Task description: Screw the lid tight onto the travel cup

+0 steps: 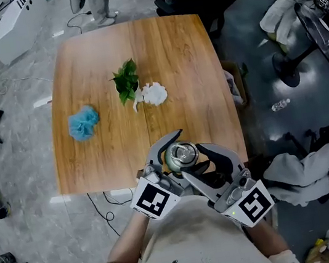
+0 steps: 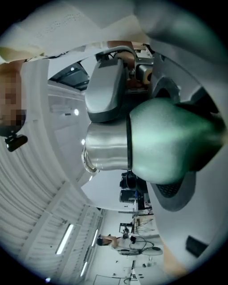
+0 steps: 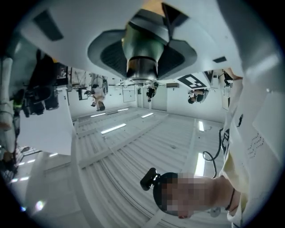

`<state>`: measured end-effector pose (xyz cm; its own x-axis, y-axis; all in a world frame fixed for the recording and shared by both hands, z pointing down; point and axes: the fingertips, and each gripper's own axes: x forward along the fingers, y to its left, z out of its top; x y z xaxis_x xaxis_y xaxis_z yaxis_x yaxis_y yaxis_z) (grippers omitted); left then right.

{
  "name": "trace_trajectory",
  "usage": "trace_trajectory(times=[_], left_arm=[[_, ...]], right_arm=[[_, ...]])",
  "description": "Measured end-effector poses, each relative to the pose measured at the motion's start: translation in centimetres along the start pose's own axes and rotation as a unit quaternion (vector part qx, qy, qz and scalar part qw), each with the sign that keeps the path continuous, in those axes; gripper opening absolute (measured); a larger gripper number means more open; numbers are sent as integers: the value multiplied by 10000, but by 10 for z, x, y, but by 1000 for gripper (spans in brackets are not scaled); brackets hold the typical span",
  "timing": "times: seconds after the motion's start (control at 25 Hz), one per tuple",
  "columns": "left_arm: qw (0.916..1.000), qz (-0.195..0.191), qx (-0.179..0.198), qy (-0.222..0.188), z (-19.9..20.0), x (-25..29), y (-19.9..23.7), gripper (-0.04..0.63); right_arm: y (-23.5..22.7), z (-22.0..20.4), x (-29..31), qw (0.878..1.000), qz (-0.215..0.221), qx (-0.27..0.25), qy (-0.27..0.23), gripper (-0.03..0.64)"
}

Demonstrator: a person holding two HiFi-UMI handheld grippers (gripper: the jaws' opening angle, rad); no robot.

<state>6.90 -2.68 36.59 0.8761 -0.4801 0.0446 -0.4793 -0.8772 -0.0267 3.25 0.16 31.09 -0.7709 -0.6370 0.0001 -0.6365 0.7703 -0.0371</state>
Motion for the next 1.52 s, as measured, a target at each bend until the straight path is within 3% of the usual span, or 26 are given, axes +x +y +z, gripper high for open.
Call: trace_trajectory(times=[0.08, 0.16, 0.24, 0.32, 0.4, 0.56, 0.68, 0.92, 1.52], left_arm=[[9995, -229, 43, -193, 4, 1, -6, 405], [9934, -1093, 93, -331, 8, -4, -26, 405], [9774, -2097, 51, -275, 8, -13, -54, 405], [9646, -2626, -87, -224, 9, -18, -71, 405], [9708, -2358, -193, -400, 17, -14, -66, 405], [9853, -1561, -297, -622, 24, -6, -47, 405], [9908, -1227, -402, -412, 13, -1, -43, 405], [9984, -440, 157, 329, -13, 6, -27, 405], [9985, -473, -12, 257, -14, 10, -33, 405]], right_arm=[[0, -4, -4, 9996, 221, 133, 68, 224], [8, -4, -10, 9952, 926, 289, 138, 224], [22, 0, -17, 9838, 1762, 183, 266, 229], [32, 4, -21, 9736, 2252, -78, 364, 229], [30, 11, -18, 9764, 2134, -183, 268, 229], [21, 15, -10, 9900, 1408, -65, -83, 229], [16, 7, -9, 9934, 1140, 95, -73, 229], [3, -7, -9, 9982, 501, 315, 71, 229], [2, -8, -13, 9983, 426, 385, -37, 229]])
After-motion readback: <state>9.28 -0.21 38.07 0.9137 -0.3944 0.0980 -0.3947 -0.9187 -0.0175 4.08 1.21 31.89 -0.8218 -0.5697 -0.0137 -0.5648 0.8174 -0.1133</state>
